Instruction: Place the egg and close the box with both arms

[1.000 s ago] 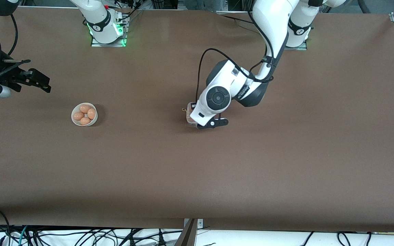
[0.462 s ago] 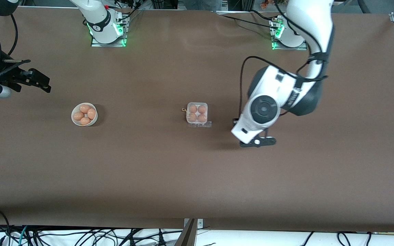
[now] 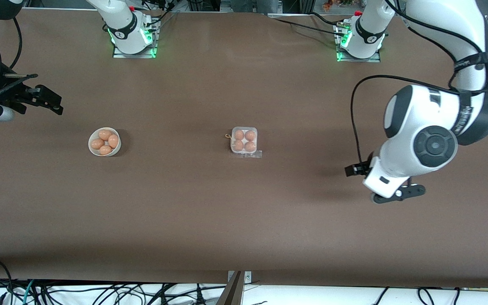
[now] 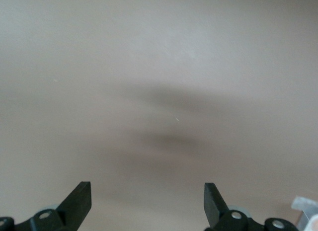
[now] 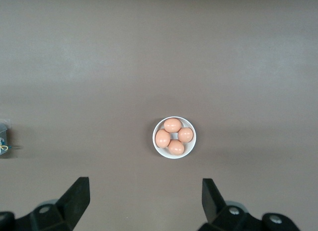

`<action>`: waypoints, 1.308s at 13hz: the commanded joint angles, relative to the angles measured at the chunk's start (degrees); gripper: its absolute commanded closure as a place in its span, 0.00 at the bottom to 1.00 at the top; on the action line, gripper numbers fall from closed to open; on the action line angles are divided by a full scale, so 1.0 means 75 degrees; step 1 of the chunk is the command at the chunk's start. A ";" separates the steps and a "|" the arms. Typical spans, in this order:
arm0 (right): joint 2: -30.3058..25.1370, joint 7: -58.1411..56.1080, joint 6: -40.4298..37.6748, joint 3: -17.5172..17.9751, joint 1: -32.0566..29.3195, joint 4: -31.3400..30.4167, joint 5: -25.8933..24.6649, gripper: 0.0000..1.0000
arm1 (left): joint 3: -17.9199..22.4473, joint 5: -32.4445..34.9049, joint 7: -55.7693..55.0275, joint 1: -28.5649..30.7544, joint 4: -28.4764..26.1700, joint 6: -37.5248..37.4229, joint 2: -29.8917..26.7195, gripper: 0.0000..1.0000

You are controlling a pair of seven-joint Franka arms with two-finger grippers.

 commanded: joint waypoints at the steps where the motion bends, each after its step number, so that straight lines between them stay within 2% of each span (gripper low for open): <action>1: -0.0089 -0.0057 0.0033 0.0126 -0.0137 -0.0078 -0.0018 0.00 | 0.0024 0.0588 0.0053 -0.0043 0.0247 -0.0178 0.0000 0.00; 5: -0.0089 -0.0057 0.0033 0.0126 -0.0137 -0.0078 -0.0018 0.00 | -0.0105 0.0648 0.0088 0.0588 0.0247 -0.0178 -0.0291 0.00; 8: -0.0089 -0.0057 0.0033 0.0126 -0.0137 -0.0078 -0.0018 0.00 | -0.0421 0.0624 0.1664 0.1536 0.0142 -0.0178 -0.0771 0.00; 11: -0.0089 -0.0057 0.0033 0.0126 -0.0137 -0.0078 -0.0018 0.00 | -0.0445 0.0624 0.2768 0.2030 -0.0244 -0.0120 -0.1275 0.00; 12: -0.0089 -0.0057 0.0033 0.0126 -0.0137 -0.0078 -0.0018 0.00 | -0.0596 0.0613 0.3016 0.2252 -0.0419 -0.0096 -0.1509 0.00; 15: -0.0089 -0.0057 0.0033 0.0126 -0.0137 -0.0090 -0.0018 0.00 | -0.1567 0.0683 0.3077 0.3201 -0.0562 -0.0049 -0.1757 0.00; 17: -0.0089 -0.0057 0.0021 0.0126 -0.0137 -0.0090 -0.0018 0.00 | -0.1640 0.0706 0.3077 0.3274 -0.0783 0.0113 -0.1909 0.00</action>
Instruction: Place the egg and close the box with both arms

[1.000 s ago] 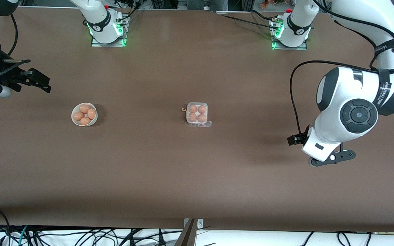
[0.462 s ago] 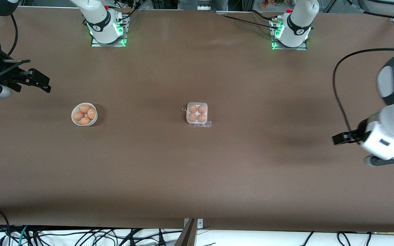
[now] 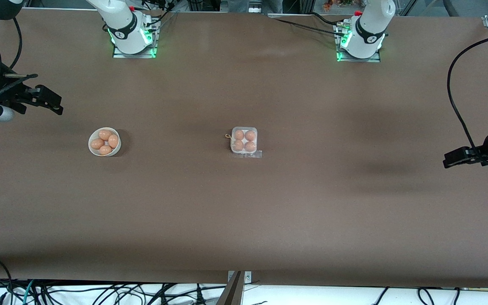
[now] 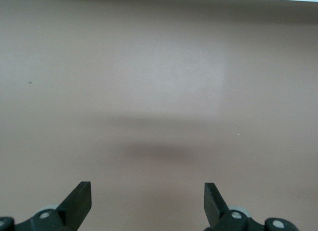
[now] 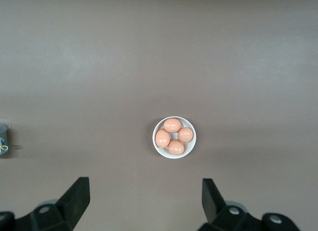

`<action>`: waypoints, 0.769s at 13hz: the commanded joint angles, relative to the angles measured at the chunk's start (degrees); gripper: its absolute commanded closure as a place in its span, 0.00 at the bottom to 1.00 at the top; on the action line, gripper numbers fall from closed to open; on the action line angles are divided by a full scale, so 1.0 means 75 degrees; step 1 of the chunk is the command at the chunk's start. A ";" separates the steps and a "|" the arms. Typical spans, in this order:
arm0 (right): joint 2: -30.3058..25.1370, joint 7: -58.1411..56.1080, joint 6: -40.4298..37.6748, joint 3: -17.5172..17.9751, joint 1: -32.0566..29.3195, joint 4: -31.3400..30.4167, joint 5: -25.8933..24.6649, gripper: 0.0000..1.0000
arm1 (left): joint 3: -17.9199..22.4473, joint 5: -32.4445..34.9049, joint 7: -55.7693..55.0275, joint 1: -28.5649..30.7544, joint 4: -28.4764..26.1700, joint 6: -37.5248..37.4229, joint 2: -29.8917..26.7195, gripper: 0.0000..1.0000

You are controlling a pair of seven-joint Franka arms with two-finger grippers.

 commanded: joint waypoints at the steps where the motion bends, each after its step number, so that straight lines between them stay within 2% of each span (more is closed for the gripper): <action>1: -0.0089 -0.0057 0.0033 0.0124 -0.0134 -0.0088 -0.0018 0.00 | -0.0246 0.0226 0.0151 0.0169 -0.0806 0.0419 -0.0579 0.00; 4: -0.0089 -0.0057 0.0022 0.0124 -0.0134 -0.0088 -0.0018 0.00 | -0.0246 0.0961 0.0151 0.0064 -0.1627 0.0820 -0.1060 0.00; 7: -0.0089 -0.0057 0.0022 0.0124 -0.0134 -0.0088 -0.0018 0.00 | -0.0246 0.0871 0.0163 0.0063 -0.2107 0.0773 -0.1447 0.00; 10: -0.0089 -0.0057 0.0033 0.0124 -0.0134 -0.0088 -0.0018 0.00 | -0.0246 0.0731 0.0175 0.0075 -0.2226 0.0703 -0.1495 0.00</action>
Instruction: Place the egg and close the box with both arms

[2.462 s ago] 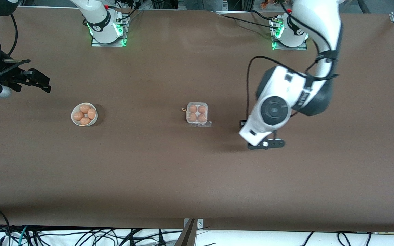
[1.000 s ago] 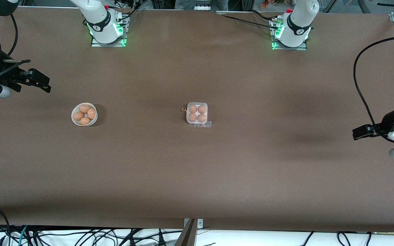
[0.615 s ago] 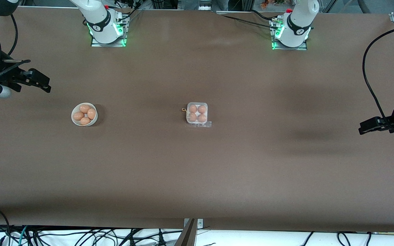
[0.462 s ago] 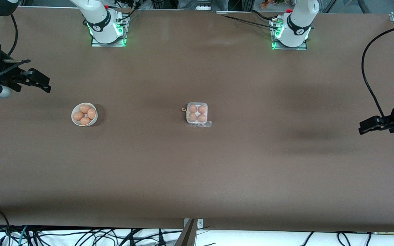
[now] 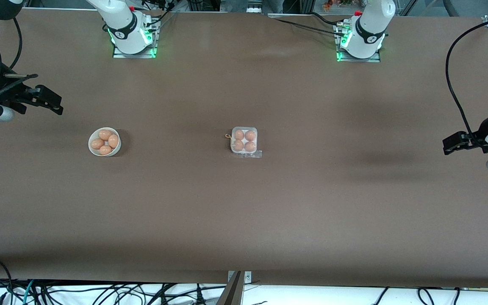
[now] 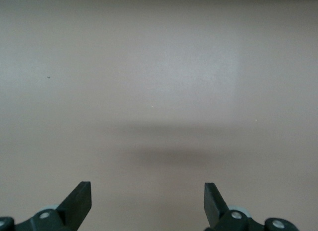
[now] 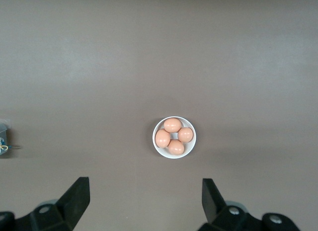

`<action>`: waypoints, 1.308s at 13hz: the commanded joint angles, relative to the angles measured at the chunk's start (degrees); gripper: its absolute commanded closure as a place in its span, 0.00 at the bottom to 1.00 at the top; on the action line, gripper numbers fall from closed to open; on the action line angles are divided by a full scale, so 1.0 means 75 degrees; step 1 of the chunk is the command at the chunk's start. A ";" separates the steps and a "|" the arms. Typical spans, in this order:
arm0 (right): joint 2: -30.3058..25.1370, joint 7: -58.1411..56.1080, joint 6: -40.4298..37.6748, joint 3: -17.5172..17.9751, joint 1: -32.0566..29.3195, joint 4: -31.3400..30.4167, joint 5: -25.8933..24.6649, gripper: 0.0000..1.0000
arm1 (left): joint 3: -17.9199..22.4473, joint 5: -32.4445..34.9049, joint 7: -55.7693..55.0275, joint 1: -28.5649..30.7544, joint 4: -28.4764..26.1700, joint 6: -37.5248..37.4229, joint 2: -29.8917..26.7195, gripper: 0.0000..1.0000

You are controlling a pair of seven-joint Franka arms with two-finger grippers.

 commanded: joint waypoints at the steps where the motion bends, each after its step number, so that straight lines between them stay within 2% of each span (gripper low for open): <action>1: -0.0089 -0.0057 0.0033 0.0124 -0.0134 -0.0074 -0.0018 0.00 | -0.0040 -0.0223 0.0134 0.0071 -0.0523 0.0101 -0.0343 0.00; 3: -0.0089 -0.0057 0.0033 0.0124 -0.0134 -0.0085 -0.0018 0.00 | 0.0006 -0.0519 0.0053 0.0060 -0.0501 0.0078 -0.0379 0.00; 17: -0.0089 -0.0069 0.0045 0.0113 -0.0134 -0.0074 -0.0053 0.00 | -0.0028 -0.0531 0.0041 0.0025 -0.0536 -0.0016 -0.0390 0.00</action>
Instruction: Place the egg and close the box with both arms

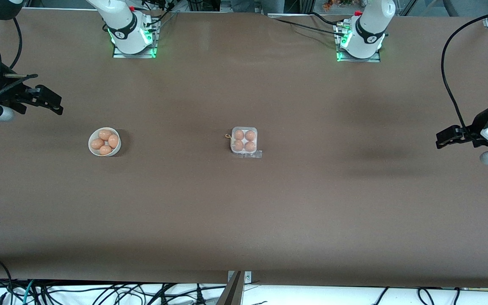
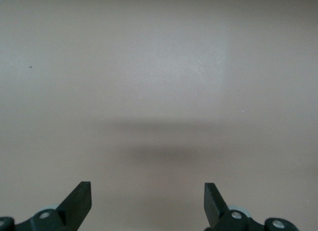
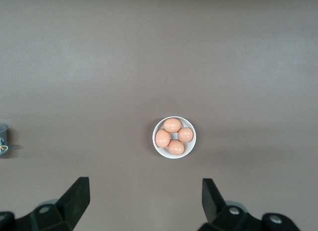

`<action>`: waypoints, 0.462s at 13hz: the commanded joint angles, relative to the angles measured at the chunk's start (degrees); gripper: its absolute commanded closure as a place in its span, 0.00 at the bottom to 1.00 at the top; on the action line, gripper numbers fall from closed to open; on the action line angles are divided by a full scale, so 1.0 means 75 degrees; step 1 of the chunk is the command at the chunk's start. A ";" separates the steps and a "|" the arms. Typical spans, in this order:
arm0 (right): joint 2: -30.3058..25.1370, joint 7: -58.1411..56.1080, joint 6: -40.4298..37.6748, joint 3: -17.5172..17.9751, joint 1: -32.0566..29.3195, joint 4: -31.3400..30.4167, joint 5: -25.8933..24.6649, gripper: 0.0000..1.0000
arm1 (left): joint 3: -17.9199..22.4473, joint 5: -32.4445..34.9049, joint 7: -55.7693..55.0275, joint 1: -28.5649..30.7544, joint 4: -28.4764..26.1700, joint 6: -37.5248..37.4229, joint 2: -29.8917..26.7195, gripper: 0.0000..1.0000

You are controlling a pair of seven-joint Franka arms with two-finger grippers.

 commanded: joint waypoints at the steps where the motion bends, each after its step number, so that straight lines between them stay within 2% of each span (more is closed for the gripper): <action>1: -0.0089 -0.0068 0.0044 0.0113 -0.0133 -0.0074 -0.0065 0.00 | -0.0034 -0.0128 0.0043 0.0015 -0.0197 0.0005 -0.0193 0.00; 6: -0.0089 -0.0068 0.0044 0.0113 -0.0133 -0.0074 -0.0077 0.00 | -0.0034 -0.0047 0.0043 0.0015 -0.0139 -0.0007 -0.0216 0.00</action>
